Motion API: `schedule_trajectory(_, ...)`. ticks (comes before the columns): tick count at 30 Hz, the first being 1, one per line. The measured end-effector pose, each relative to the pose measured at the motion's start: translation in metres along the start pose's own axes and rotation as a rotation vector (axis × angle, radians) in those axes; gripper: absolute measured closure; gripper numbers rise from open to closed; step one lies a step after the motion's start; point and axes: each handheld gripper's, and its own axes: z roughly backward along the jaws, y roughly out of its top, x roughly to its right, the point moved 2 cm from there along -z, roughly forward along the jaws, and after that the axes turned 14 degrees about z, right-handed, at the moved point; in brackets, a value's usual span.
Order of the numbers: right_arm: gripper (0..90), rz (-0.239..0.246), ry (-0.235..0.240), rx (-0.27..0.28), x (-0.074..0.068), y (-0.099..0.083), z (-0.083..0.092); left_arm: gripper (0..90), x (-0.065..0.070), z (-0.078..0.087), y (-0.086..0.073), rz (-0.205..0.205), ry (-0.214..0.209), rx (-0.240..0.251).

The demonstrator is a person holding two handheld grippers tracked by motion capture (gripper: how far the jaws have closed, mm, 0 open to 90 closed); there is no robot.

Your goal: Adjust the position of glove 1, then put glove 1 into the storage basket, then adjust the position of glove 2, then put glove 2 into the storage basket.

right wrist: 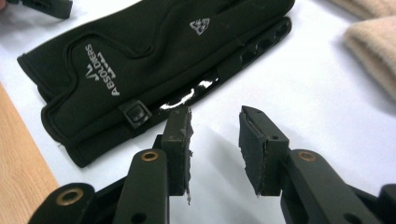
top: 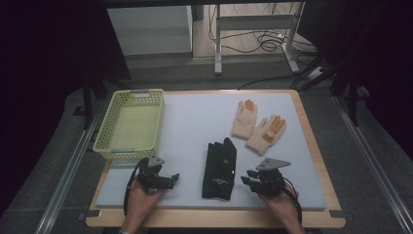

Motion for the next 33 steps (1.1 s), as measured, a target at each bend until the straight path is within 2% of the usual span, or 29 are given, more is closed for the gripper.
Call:
schedule_trajectory(8, 66.2, -0.01, 0.03, -0.002, -0.005, -0.005, -0.001, 5.6, 0.0, 0.0, 0.0, -0.001, 0.0, 0.0)
schedule_trajectory(10, 69.1, 0.002, 0.043, -0.003, -0.009, -0.006, 0.0, 5.6, 0.0, 0.0, 0.0, 0.001, -0.001, 0.0)
schedule_trajectory(11, 73.6, 0.003, 0.058, 0.003, -0.013, -0.006, -0.001, 5.7, 0.0, 0.0, 0.0, 0.0, 0.0, 0.0)
schedule_trajectory(12, 73.6, 0.003, 0.058, 0.003, -0.013, -0.006, -0.001, 5.6, 0.0, 0.0, 0.0, 0.0, 0.0, 0.0)
schedule_trajectory(13, 77.7, 0.007, 0.079, 0.0, -0.016, -0.007, -0.004, 5.7, 0.0, 0.0, 0.0, 0.0, 0.0, 0.001)
schedule_trajectory(14, 77.7, 0.007, 0.079, 0.0, -0.016, -0.007, -0.004, 5.7, 0.0, 0.0, 0.0, 0.0, 0.0, 0.001)
schedule_trajectory(16, 80.8, 0.033, 0.091, -0.023, -0.023, -0.007, -0.012, 5.7, 0.0, 0.0, 0.0, 0.001, 0.0, 0.001)
schedule_trajectory(21, 81.8, 0.041, 0.112, -0.008, -0.028, -0.001, -0.019, 5.7, 0.0, 0.0, 0.0, 0.0, 0.0, 0.001)
schedule_trajectory(28, 82.2, 0.089, 0.129, 0.001, -0.039, 0.012, -0.035, 5.6, 0.0, 0.0, 0.0, 0.0, 0.0, 0.0)
schedule_trajectory(33, 82.2, 0.104, 0.132, 0.009, -0.044, 0.019, -0.043, 5.7, 0.0, 0.0, 0.0, 0.0, 0.0, 0.0)
